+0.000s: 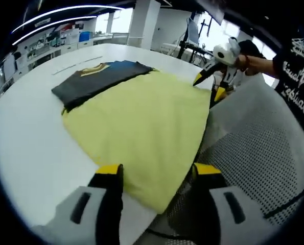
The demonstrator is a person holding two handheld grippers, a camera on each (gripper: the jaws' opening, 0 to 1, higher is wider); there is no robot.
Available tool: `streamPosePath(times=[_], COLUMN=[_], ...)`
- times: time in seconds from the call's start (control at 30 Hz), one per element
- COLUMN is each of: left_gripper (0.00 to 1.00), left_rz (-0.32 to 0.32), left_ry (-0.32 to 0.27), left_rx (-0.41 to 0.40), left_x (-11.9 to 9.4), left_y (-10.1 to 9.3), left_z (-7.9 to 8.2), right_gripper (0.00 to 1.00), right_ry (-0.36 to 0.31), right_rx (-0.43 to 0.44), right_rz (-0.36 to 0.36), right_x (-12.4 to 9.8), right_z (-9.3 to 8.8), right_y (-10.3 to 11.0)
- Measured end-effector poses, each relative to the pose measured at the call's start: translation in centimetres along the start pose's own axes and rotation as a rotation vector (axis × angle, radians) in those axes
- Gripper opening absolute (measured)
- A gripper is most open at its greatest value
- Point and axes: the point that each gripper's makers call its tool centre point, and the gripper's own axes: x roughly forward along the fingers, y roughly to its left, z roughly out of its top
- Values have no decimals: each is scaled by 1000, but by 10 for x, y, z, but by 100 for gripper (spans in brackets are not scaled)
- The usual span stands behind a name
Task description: Fold the garment on the visible template until the final outline fits inside the template.
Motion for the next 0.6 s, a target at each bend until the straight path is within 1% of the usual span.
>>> streamPosePath(times=[0.07,0.1,0.13,0.17,0.2,0.23,0.27,0.3,0.33,0.4,0.47,0.5,0.53,0.57,0.6], left_gripper=[52,52,52,51,50,49,49,49,50,46,40,37,33,30,27], left_rz=[20,17,13,21,29,37,40,39,38,60,69,72,81,88,94], left_ry=[39,7,33,30,42,58,67,71,76,91,103,105,104,103,105], left_rx=[12,53,31,39,45,68,83,91,101,122,124,115,92,87,88], left_x=[1,3,2,3,3,3,3,3,2,1,0,-1,-3,-3,-3], left_y=[2,2,-1,1,3,4,5,4,3,7,11,13,15,17,22], left_z=[-6,0,-4,-3,-3,-5,-6,-7,-8,-9,-10,-10,-10,-10,-11], right_gripper=[48,47,46,45,44,41,39,39,38,37,29,21,15,12,10], right_ry=[25,27,30,33,44,63,65,61,57,53,44,36,35,32,30], right_rx=[-40,-48,-48,-47,-52,-75,-86,-83,-64,-67,-57,-54,-47,-35,-31], right_rz=[-8,-10,-11,-10,-13,-29,-36,-32,-30,-25,-9,-5,2,5,-5], right_x=[0,2,3,3,4,4,4,4,4,3,3,2,2,2,3], right_z=[-3,-3,-4,-4,-6,-8,-8,-8,-8,-8,-7,-6,-7,-7,-7], right_y=[-1,0,1,1,1,-2,-4,-3,-3,-3,1,1,2,3,2])
